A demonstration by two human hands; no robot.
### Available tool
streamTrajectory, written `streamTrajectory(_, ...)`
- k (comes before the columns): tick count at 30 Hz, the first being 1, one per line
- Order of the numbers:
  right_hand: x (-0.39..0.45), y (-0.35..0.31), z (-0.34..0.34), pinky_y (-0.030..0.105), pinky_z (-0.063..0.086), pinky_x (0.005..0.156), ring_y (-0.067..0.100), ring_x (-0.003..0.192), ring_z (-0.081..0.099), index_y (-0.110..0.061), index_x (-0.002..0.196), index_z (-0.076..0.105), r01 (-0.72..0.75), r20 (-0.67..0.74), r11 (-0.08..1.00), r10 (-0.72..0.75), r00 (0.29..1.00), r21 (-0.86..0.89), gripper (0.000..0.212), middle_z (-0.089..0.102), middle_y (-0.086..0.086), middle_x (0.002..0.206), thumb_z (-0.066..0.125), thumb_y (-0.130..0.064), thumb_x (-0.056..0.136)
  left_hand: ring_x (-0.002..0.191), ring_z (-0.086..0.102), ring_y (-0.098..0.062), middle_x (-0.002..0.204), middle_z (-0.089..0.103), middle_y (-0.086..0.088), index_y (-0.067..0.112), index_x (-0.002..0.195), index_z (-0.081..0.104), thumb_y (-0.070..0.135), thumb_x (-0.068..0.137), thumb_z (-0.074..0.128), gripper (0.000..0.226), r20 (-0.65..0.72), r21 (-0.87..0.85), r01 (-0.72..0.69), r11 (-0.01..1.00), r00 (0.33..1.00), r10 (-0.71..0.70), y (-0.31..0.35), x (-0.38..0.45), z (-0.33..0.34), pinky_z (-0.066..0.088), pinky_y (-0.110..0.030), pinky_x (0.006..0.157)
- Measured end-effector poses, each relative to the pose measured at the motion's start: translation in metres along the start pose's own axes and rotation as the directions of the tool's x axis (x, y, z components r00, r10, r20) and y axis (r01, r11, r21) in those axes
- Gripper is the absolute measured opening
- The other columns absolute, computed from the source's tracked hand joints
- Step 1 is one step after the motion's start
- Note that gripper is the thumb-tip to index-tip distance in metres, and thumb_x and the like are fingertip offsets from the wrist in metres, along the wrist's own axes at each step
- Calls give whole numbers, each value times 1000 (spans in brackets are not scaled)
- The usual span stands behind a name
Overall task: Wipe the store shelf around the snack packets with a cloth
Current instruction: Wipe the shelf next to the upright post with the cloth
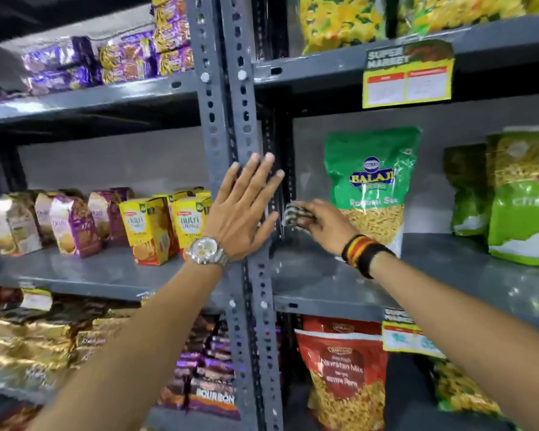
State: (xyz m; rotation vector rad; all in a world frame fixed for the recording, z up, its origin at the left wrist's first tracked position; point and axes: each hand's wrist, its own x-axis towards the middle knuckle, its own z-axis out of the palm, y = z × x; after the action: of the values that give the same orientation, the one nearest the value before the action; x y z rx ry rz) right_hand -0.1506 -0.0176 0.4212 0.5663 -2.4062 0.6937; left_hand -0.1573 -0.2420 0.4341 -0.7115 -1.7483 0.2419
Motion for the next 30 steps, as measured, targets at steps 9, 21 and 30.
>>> streamTrajectory(9, 101, 51, 76, 39, 52, 91, 31, 110, 63, -30, 112, 65, -200, 146, 943, 244, 959, -266, 23, 69, 6, 119, 54, -32, 92, 161, 6, -31, 174, 13, -13, 13, 165, 22, 45, 102, 41, 73, -114, -42, -44, 998, 993, 39, -5, -3, 13, 7, -55, 129)
streamTrajectory(21, 131, 95, 125, 50, 40, 109, 35, 129, 50, -32, 133, 52, -440, 195, 817, 533, 823, -372, 49, 53, 10, 141, 51, -47, 86, 161, 9, -31, 173, 16, -13, 15, 165, 23, 44, 102, 39, 72, -168, -29, -43, 999, 985, 38, -6, -3, 23, 9, -57, 129)
streamTrajectory(30, 51, 43, 90, 15, 46, 82, -3, 90, 60, -31, 93, 61, 1, 500, 1000, -9, 866, 16, 15, 60, -17, 96, 60, -16, 92, 161, 6, -32, 174, 10, -12, 16, 166, 15, 45, 102, 38, 74, -136, 18, -24, 1000, 990, 26, -6, -5, 22, 8, -56, 129)
